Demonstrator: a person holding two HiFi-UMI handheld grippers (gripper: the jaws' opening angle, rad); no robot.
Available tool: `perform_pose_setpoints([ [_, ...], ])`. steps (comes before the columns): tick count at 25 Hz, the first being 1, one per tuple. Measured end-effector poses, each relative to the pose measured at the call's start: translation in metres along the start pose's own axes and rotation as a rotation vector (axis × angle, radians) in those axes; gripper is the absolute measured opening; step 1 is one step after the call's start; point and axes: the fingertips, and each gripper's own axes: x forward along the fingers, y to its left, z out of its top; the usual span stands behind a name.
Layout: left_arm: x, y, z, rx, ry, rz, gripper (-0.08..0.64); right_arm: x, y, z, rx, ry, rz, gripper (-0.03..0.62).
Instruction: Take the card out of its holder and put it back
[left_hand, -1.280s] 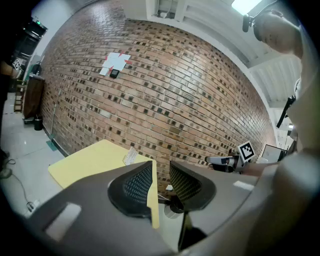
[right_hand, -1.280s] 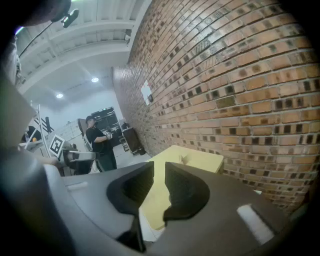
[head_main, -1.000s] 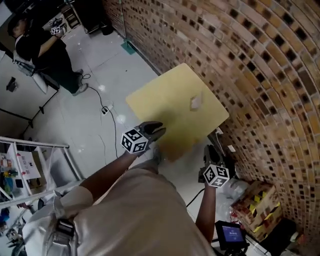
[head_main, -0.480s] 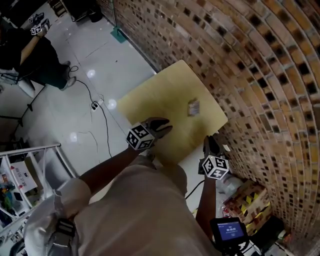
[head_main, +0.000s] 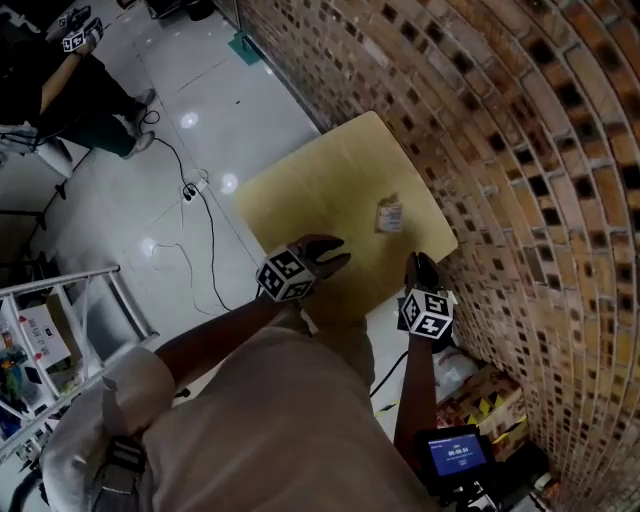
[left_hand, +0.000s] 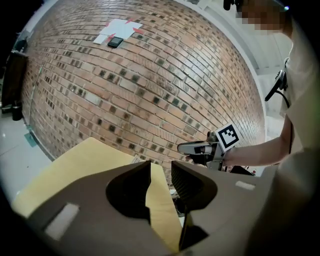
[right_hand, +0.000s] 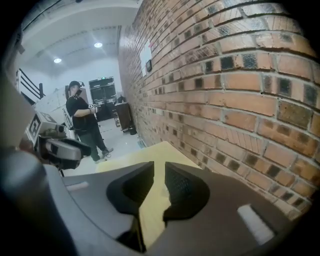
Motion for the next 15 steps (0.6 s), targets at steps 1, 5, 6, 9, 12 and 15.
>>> perform_pose_setpoints([
  [1,0.003,0.001,0.001,-0.001,0.002,0.012,0.133,0.009,-0.003,0.001,-0.008,0.007,0.009,0.074],
  [5,0.015,0.004,0.004,-0.014,0.012,0.057,0.135,0.042,-0.018,-0.005,-0.040,0.056,0.042,0.075],
  [6,0.018,0.004,0.005,-0.021,0.012,0.070,0.135,0.050,-0.020,-0.007,-0.045,0.069,0.055,0.075],
  [9,0.026,0.006,0.006,-0.033,0.016,0.108,0.135,0.074,-0.025,-0.016,-0.043,0.108,0.096,0.077],
  [12,0.033,0.006,0.008,-0.050,0.020,0.139,0.136,0.097,-0.026,-0.031,-0.039,0.151,0.124,0.088],
  [15,0.039,0.006,0.010,-0.066,0.016,0.164,0.138,0.118,-0.028,-0.047,-0.038,0.195,0.129,0.098],
])
